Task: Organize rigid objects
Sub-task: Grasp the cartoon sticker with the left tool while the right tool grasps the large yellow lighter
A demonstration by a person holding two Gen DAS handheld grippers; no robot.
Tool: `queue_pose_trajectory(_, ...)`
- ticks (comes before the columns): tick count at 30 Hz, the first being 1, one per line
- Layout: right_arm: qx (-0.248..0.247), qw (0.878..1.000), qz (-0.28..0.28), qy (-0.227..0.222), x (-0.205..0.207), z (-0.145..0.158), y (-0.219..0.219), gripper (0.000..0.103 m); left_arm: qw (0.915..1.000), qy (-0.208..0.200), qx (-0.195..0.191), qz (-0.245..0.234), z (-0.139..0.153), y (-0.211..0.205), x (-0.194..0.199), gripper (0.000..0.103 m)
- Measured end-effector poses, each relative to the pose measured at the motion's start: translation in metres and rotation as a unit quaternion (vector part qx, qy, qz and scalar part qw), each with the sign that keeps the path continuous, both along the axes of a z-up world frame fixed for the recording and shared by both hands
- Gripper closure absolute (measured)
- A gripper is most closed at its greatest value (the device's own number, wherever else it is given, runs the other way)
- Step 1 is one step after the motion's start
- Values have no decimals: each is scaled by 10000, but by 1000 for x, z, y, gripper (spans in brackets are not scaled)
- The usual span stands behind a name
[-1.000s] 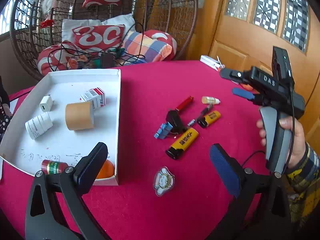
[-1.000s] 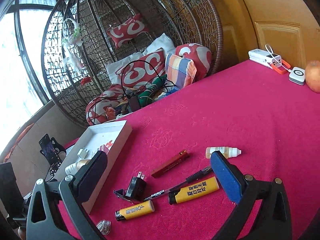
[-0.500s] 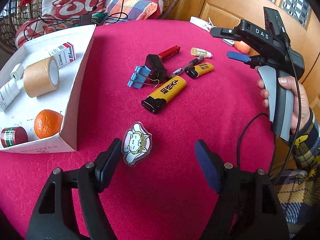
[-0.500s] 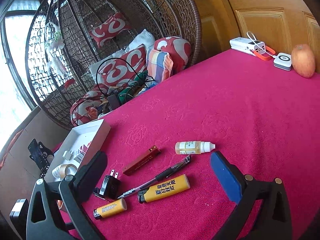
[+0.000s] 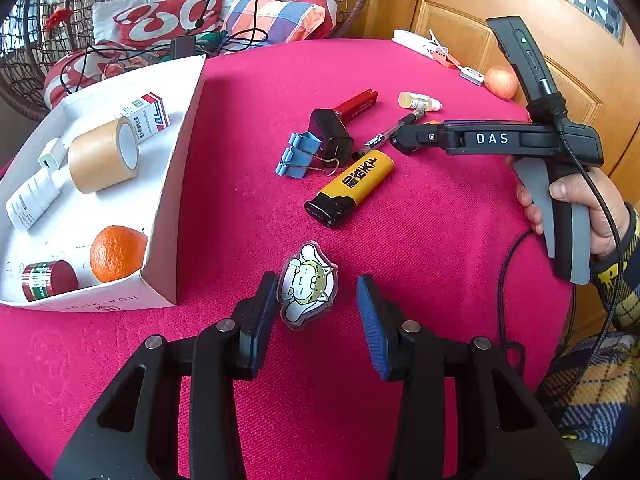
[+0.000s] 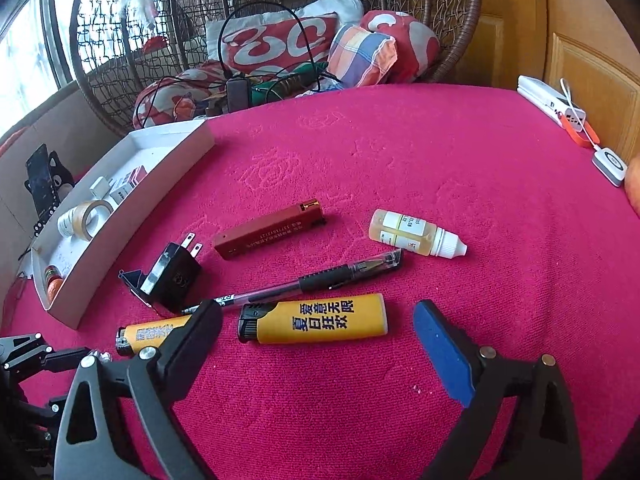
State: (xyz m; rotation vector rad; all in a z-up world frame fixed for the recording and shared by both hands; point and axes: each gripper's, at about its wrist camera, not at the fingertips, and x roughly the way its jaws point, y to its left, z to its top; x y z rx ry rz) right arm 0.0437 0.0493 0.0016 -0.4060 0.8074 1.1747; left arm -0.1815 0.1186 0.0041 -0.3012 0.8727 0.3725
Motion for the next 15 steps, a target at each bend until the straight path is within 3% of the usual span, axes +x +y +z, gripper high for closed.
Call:
queue_pose_trajectory(3,-151,9993,47,-337,-8,-4,2,13,9999,16,100,-19,0,-2,0,63)
queue_pose_trajectory(5,-150,9989,83,-433,-9,-3,2,23,9998,38,197,1,0,-4,0,75)
queue_pose_trajectory(15,287,9996,-26,15,1,8,-13,23,9995,-203,211,114,8,-6,-6,75)
